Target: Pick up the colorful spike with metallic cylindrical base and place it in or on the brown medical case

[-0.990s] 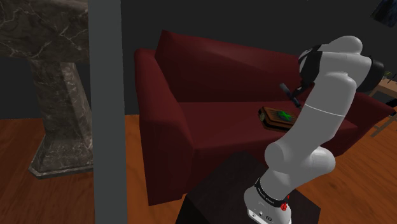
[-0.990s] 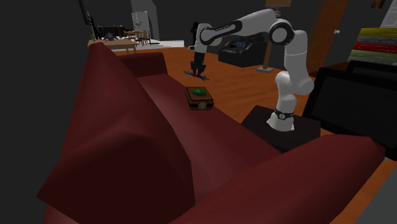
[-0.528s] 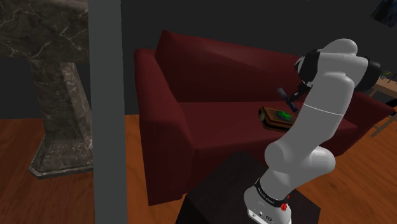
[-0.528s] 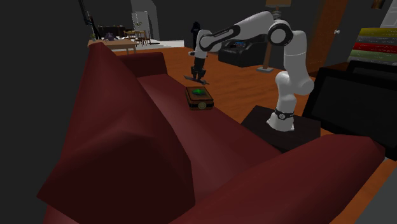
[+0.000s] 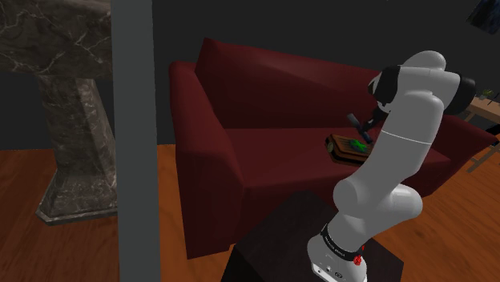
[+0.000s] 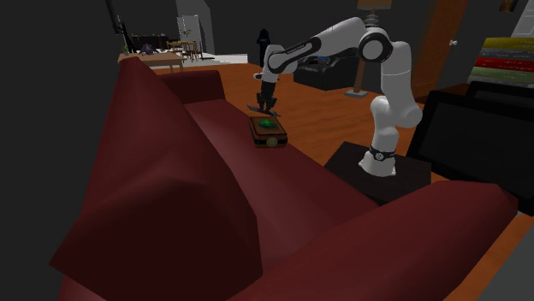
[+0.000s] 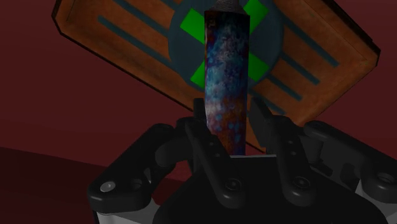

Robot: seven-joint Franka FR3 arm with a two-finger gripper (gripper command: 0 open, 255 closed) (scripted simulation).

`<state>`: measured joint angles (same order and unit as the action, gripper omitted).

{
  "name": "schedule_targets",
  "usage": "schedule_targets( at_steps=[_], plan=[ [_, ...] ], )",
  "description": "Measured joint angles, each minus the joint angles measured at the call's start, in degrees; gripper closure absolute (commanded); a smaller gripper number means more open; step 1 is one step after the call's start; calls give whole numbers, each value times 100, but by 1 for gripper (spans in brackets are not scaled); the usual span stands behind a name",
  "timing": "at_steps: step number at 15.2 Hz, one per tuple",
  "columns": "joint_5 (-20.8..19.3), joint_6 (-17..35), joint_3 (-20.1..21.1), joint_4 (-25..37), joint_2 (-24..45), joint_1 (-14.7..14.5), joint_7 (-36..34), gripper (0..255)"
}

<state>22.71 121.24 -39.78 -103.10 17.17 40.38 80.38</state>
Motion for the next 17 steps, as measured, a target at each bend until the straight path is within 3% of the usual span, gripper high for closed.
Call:
schedule_targets(
  at_steps=[2, 3, 9, 13, 17],
  plan=[
    [0, 2, 0, -1, 0, 0, 0, 255],
    [1, 2, 0, -1, 0, 0, 0, 0],
    [1, 3, 0, -2, -1, -1, 0, 0],
    [-247, -445, -108, 263, -265, -35, -153, 0],
    [-311, -553, -130, 318, -334, -48, -194, 0]
  ],
)
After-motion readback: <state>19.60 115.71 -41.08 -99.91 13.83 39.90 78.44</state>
